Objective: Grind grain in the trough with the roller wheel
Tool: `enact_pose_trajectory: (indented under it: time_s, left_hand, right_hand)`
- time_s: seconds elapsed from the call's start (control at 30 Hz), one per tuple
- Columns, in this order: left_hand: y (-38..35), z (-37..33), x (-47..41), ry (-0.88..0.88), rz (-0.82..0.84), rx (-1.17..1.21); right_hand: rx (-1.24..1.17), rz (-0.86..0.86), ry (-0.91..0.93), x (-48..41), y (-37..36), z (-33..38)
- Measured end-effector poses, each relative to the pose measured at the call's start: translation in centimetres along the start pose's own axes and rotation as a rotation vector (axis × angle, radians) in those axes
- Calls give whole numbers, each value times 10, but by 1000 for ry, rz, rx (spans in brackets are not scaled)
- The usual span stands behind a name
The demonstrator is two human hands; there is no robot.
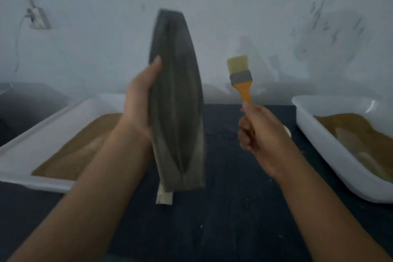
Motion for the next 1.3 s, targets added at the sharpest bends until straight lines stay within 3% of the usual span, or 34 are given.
enact_pose_trajectory:
  time_s: [0.13, 0.27, 0.47, 0.63, 0.8, 1.0, 1.1, 1.2, 1.3]
  left_hand:
    - [-35, 103, 15, 273, 24, 96]
    - [-27, 179, 18, 408, -97, 74]
    - [-5, 227, 0, 607, -220, -69]
    - [24, 226, -29, 588, -287, -632]
    - [35, 207, -54, 416, -285, -1184]
    - [45, 208, -64, 379, -218, -1301]
    - [47, 208, -67, 367, -201, -1290]
    - [45, 207, -68, 348, -165, -1350]
    - [46, 207, -65, 350, -169, -1290]
  right_hand:
    - [49, 58, -15, 35, 13, -11]
    - [175, -72, -170, 50, 43, -52]
    - [119, -204, -271, 37, 70, -96]
    - [171, -201, -297, 21, 79, -111]
    - [258, -208, -258, 13, 78, -119]
    - [219, -192, -349, 5, 88, -126]
    - [546, -215, -403, 2, 121, -111]
    - [1045, -89, -488, -3, 147, -99]
    - [1372, -12, -547, -15, 158, -92]
Point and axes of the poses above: each hand's wrist, its own x-axis away from the middle knuckle, its own y-axis out of the back of the hand, z = x × y, the point moved 6 cm from there along -x, towards the middle knuckle, and after that the axes turned 2 degrees about y, right-handed, at the moved point
